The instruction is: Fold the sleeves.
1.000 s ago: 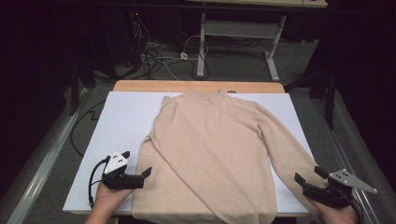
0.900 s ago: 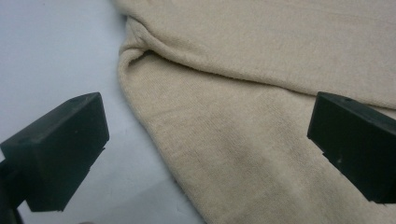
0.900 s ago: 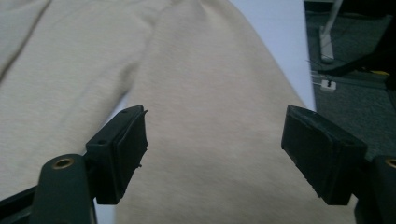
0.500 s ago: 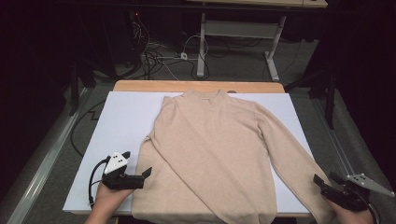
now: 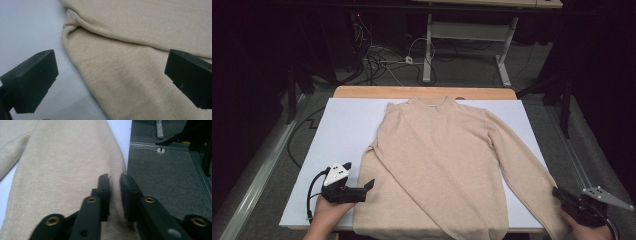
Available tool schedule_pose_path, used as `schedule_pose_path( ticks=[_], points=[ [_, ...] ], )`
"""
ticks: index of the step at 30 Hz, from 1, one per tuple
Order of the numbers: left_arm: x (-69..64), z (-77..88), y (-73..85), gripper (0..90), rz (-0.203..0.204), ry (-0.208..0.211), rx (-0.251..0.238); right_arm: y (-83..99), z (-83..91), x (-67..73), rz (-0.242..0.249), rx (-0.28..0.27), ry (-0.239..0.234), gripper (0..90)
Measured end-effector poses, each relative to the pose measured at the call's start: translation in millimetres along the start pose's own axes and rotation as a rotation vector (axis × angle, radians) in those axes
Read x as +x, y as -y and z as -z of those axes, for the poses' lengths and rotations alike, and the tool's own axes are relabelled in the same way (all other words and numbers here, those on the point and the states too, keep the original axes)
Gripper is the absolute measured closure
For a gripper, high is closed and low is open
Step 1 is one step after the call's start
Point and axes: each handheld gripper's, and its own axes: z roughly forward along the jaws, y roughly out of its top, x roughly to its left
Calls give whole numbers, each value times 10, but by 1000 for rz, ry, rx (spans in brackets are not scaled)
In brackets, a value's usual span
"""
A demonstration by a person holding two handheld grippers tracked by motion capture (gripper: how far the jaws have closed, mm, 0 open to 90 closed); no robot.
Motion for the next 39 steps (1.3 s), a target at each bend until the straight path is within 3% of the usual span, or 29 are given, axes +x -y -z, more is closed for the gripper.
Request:
schedule_pose_path(
  ticks=[3, 8, 18, 27, 39],
  points=[
    [-1, 1, 0, 0, 0, 0, -1, -15, 2, 32, 14, 3, -14, 866],
    [-2, -2, -1, 0, -1, 0, 3, -93, 65, 125, 24, -41, -59, 871],
    [5, 4, 2, 0, 6, 4, -4, -271, 100, 533, 98, -98, -127, 871],
    [25, 24, 14, 0, 18, 21, -26, -426, -2, 844, 147, -109, -172, 872],
    [28, 23, 15, 0, 18, 26, -26, -682, -210, 1209, 176, -131, -235, 872]
  ],
)
